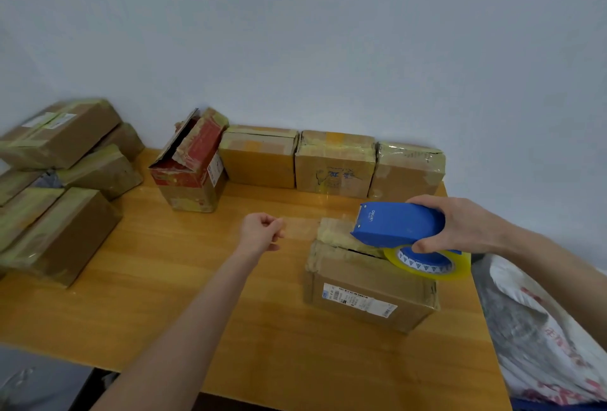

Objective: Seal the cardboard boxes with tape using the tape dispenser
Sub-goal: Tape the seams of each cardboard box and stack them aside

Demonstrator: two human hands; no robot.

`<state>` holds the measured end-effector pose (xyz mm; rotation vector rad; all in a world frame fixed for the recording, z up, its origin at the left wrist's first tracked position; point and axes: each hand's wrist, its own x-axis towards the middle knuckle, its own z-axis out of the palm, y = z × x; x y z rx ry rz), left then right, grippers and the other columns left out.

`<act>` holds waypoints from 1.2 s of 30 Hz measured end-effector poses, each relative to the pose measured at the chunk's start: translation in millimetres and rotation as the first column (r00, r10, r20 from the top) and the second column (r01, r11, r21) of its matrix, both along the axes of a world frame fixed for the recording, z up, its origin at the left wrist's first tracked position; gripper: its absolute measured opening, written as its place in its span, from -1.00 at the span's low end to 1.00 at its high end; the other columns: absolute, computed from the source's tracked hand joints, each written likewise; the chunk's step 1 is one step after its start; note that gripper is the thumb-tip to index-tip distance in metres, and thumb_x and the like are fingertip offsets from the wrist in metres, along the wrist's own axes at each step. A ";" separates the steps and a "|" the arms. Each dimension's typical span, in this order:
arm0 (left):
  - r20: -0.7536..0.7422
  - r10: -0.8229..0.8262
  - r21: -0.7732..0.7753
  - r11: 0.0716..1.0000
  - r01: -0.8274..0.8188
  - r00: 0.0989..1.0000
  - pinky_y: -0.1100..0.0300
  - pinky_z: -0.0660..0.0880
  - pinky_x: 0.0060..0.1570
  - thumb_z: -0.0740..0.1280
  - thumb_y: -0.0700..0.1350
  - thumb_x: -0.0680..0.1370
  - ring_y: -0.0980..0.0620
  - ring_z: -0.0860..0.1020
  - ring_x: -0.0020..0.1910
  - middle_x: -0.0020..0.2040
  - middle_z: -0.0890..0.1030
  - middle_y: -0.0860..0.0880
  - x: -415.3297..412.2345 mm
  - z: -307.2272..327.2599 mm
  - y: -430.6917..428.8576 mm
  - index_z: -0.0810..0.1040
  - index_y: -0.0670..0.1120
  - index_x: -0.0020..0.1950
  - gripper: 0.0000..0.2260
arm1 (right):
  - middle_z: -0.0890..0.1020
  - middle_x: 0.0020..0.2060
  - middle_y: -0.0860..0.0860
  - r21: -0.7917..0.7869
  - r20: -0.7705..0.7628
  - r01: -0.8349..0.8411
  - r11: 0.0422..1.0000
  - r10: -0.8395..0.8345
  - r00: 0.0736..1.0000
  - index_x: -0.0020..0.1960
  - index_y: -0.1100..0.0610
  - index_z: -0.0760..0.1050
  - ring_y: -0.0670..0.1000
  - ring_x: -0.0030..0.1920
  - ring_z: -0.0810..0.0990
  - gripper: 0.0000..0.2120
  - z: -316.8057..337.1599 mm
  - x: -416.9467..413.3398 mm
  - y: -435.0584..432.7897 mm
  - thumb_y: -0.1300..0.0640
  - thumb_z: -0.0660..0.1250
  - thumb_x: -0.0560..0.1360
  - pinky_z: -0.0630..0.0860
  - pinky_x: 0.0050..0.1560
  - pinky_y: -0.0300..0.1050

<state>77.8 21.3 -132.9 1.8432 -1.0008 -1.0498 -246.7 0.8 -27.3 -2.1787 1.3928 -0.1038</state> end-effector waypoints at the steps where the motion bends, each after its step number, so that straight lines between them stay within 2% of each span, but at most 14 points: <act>1: 0.015 0.005 0.012 1.000 -0.005 1.000 0.24 0.55 -0.40 0.32 -0.17 0.59 0.07 0.51 -0.34 -0.30 0.59 -0.08 -1.3 -5.1 -0.4 0.53 -0.18 -0.14 -0.87 | 0.56 -0.02 -0.19 0.005 -0.010 -0.003 1.000 0.003 1.000 0.18 -0.22 0.38 -0.14 -0.05 0.56 -0.42 -1.0 0.5 -0.5 -0.19 0.47 0.21 0.50 -0.06 -0.21; 5: 0.043 0.009 0.055 0.998 -0.011 0.999 0.20 0.55 -0.35 0.33 -0.14 0.58 0.06 0.52 -0.32 -0.31 0.58 -0.05 -7.3 -25.2 -2.7 0.51 -0.15 -0.13 -0.87 | 0.55 -0.05 -0.20 0.021 -0.008 -0.009 1.000 0.009 1.000 0.13 -0.26 0.39 -0.13 -0.08 0.56 -0.43 -4.8 1.7 -1.6 -0.29 0.39 0.13 0.43 -0.16 -0.27; 11: 0.071 -0.098 0.165 0.983 0.085 0.993 0.13 0.57 -0.32 0.32 -0.08 0.59 0.05 0.52 -0.31 -0.29 0.59 0.00 -33.1 -55.8 2.0 0.55 -0.16 0.04 -0.85 | 0.54 -0.03 -0.19 -0.018 -0.054 -0.032 0.999 0.031 0.998 0.18 -0.22 0.35 -0.11 -0.06 0.56 -0.43 -9.4 5.9 -0.3 -0.23 0.45 0.23 0.47 -0.15 -0.25; 12: 0.081 -0.140 0.189 0.974 0.123 0.987 0.14 0.57 -0.35 0.30 -0.07 0.60 0.02 0.54 -0.28 -0.24 0.61 -0.02 -36.4 -57.4 2.9 0.56 -0.15 0.12 -0.81 | 0.53 -0.02 -0.18 -0.027 -0.071 -0.035 0.999 0.033 0.997 0.20 -0.22 0.34 -0.10 -0.05 0.55 -0.44 -9.5 7.4 -0.1 -0.19 0.49 0.28 0.48 -0.14 -0.24; 14: 0.092 -0.232 0.287 0.938 0.197 0.969 0.15 0.54 -0.41 0.27 -0.05 0.61 -0.06 0.60 -0.15 0.05 0.62 -0.11 -37.3 -61.2 5.1 0.45 -0.06 0.37 -0.67 | 0.53 -0.03 -0.18 -0.031 -0.084 -0.027 0.999 0.024 0.996 0.19 -0.22 0.33 -0.10 -0.06 0.55 -0.47 -8.6 7.8 -0.2 -0.14 0.51 0.33 0.48 -0.14 -0.25; 17: 0.087 -0.216 0.376 0.911 0.169 0.972 0.05 0.60 -0.28 0.26 -0.04 0.61 -0.04 0.57 -0.11 0.30 0.52 -0.14 -31.4 -67.6 14.7 0.20 0.03 0.54 -0.49 | 0.54 -0.04 -0.17 -0.025 -0.096 -0.029 0.999 0.026 0.995 0.17 -0.24 0.32 -0.11 -0.07 0.56 -0.39 -8.0 7.5 2.1 -0.32 0.41 0.19 0.52 -0.13 -0.23; 19: 0.209 -0.127 0.194 0.977 0.086 0.970 0.01 0.59 0.00 0.24 -0.04 0.62 0.01 0.57 -0.05 0.34 0.50 -0.13 -30.5 -59.8 20.3 0.23 -0.01 0.53 -0.52 | 0.54 -0.04 -0.18 -0.039 -0.080 -0.026 0.999 0.023 0.997 0.20 -0.22 0.33 -0.13 -0.07 0.56 -0.33 -8.4 7.9 2.1 -0.37 0.34 0.13 0.52 -0.14 -0.24; 21: 0.319 -0.175 -0.107 0.970 0.219 0.931 0.04 0.39 0.34 0.22 -0.01 0.62 0.05 0.43 0.31 0.47 0.35 -0.04 -35.7 -43.0 28.5 0.22 -0.03 0.52 -0.53 | 0.55 -0.03 -0.17 -0.042 -0.090 -0.030 0.999 0.026 0.996 0.25 -0.18 0.35 -0.12 -0.06 0.55 -0.35 -9.1 10.5 1.3 -0.29 0.44 0.22 0.48 -0.15 -0.28; 23: 0.457 -0.404 -0.175 0.832 0.526 0.792 0.11 0.04 0.49 0.21 0.13 0.58 0.15 0.03 0.52 0.56 0.04 0.09 -49.2 -18.9 36.7 0.06 -0.03 0.56 -0.37 | 0.55 0.00 -0.13 -0.049 -0.116 -0.030 0.998 0.024 0.993 0.29 -0.13 0.34 -0.09 -0.05 0.55 -0.38 -8.2 13.1 1.0 -0.17 0.51 0.32 0.47 -0.13 -0.28; 25: 0.676 -0.585 0.072 0.658 0.749 0.448 0.14 -0.19 0.48 0.15 0.35 0.49 0.16 -0.24 0.52 0.55 -0.25 0.08 -61.2 -12.0 37.3 -0.21 -0.04 0.56 -0.14 | 0.54 0.00 -0.11 -0.061 -0.134 -0.007 0.998 -0.001 0.991 0.27 -0.09 0.32 -0.08 -0.05 0.55 -0.38 -7.1 14.3 0.2 -0.17 0.51 0.32 0.50 -0.11 -0.26; 27: 0.782 -0.605 0.298 0.575 0.762 0.151 0.11 -0.28 0.48 0.09 0.43 0.47 0.07 -0.35 0.50 0.50 -0.38 -0.01 -64.3 -18.2 35.8 -0.37 -0.06 0.50 -0.07 | 0.53 -0.04 -0.12 -0.059 -0.166 0.012 0.998 -0.021 0.986 0.19 -0.08 0.30 -0.10 -0.08 0.55 -0.39 -5.4 15.5 0.2 -0.24 0.50 0.29 0.53 -0.11 -0.23; 28: 0.795 -0.600 0.344 0.568 0.748 0.089 0.10 -0.28 0.49 0.09 0.41 0.49 0.04 -0.36 0.49 0.49 -0.39 -0.03 -64.3 -21.2 35.2 -0.39 -0.06 0.47 -0.10 | 0.53 -0.06 -0.13 -0.062 -0.187 0.012 0.998 -0.024 0.982 0.16 -0.09 0.29 -0.11 -0.09 0.55 -0.39 -4.2 15.8 0.5 -0.28 0.49 0.28 0.54 -0.11 -0.21; 31: 0.812 -0.582 0.368 0.573 0.733 0.046 0.08 -0.24 0.51 0.08 0.33 0.54 0.03 -0.37 0.46 0.48 -0.37 -0.04 -65.1 -24.5 35.9 -0.37 -0.07 0.44 -0.19 | 0.53 -0.07 -0.17 -0.079 -0.196 0.010 0.997 -0.025 0.980 0.13 -0.14 0.31 -0.11 -0.09 0.56 -0.41 -4.9 13.2 3.4 -0.34 0.47 0.26 0.57 -0.08 -0.14; 36: 0.802 -0.595 0.393 0.593 0.703 0.054 0.19 -0.28 0.42 0.10 0.27 0.56 0.11 -0.30 0.50 0.52 -0.31 0.01 -48.4 -20.5 34.4 -0.26 -0.05 0.55 -0.23 | 0.58 -0.04 -0.12 -0.047 -0.001 0.049 0.998 -0.049 0.999 0.13 -0.12 0.39 -0.11 -0.09 0.59 -0.47 -9.5 23.3 2.5 -0.20 0.54 0.27 0.61 -0.06 -0.07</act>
